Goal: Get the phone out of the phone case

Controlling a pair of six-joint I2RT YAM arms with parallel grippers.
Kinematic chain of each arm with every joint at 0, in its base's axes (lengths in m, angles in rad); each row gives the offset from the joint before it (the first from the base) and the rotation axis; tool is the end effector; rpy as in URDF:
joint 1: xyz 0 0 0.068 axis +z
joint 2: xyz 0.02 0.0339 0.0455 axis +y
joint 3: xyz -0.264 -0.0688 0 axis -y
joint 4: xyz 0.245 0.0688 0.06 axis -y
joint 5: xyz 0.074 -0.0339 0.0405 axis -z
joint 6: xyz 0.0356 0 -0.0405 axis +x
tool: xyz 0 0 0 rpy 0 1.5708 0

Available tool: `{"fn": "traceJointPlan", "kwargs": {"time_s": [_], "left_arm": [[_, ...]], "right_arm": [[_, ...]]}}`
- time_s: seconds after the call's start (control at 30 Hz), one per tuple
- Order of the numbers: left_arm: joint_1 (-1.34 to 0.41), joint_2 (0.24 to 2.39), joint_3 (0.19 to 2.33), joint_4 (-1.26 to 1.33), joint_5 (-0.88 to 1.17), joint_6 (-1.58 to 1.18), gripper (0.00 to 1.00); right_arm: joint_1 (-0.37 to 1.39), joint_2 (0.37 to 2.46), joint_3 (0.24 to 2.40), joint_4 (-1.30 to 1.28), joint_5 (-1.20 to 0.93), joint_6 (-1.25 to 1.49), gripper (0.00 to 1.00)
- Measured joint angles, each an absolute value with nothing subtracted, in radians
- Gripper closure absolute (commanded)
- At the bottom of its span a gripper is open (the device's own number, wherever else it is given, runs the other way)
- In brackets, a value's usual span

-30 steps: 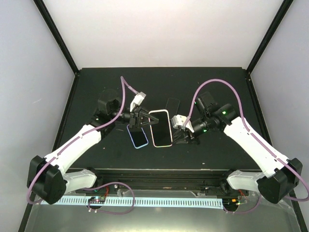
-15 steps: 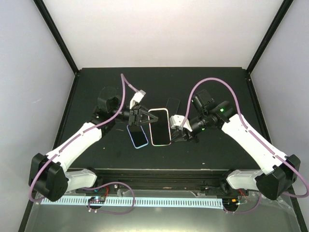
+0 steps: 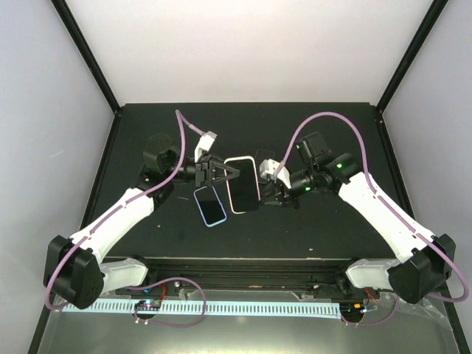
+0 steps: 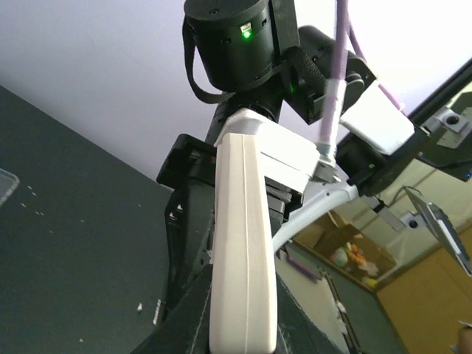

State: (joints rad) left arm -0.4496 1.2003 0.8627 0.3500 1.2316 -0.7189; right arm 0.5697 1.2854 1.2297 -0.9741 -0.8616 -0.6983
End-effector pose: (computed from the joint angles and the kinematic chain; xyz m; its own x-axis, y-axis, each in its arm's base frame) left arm 0.2207 -0.1438 0.3361 -0.6461 0.0685 -0.7602 0.7553 -0.0864 -0.6497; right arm 0.1906 0.1542 0.3298 -0.1155 -0.5712 -0.8127 -0.9852 -0.0387 0.1672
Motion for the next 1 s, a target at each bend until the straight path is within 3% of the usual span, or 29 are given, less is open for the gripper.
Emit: {"fn": "traceJointPlan", "kwargs": {"time_s": [0.37,0.53,0.6,0.8,0.87,0.93,1.0], "left_arm": [[-0.444,1.18,0.755,0.626,1.071,-0.822,0.98],[-0.444,1.213,0.728,0.736,1.043,-0.879,0.98],[-0.444,1.222,0.728,0.753,1.038,-0.893,0.98],[-0.445,1.267,0.75,0.797,1.035,-0.911,0.98],[-0.446,1.299,0.783,0.781,1.045,-0.906,0.92],[-0.447,1.32,0.817,0.738,1.053,-0.893,0.72],[-0.455,1.338,0.862,0.663,1.036,-0.86,0.45]], "right_arm": [[0.474,1.312,1.198,-0.676,-0.931,-0.227,0.49],[0.45,1.374,1.203,-0.6,-1.036,-0.095,0.48],[0.444,1.393,1.204,-0.582,-1.085,-0.071,0.55],[0.44,1.388,1.189,-0.514,-1.188,0.005,0.96],[0.433,1.369,1.172,-0.506,-1.188,0.033,0.99],[0.424,1.351,1.159,-0.508,-1.176,0.046,0.99],[0.42,1.334,1.147,-0.484,-1.159,0.077,0.99]]}}
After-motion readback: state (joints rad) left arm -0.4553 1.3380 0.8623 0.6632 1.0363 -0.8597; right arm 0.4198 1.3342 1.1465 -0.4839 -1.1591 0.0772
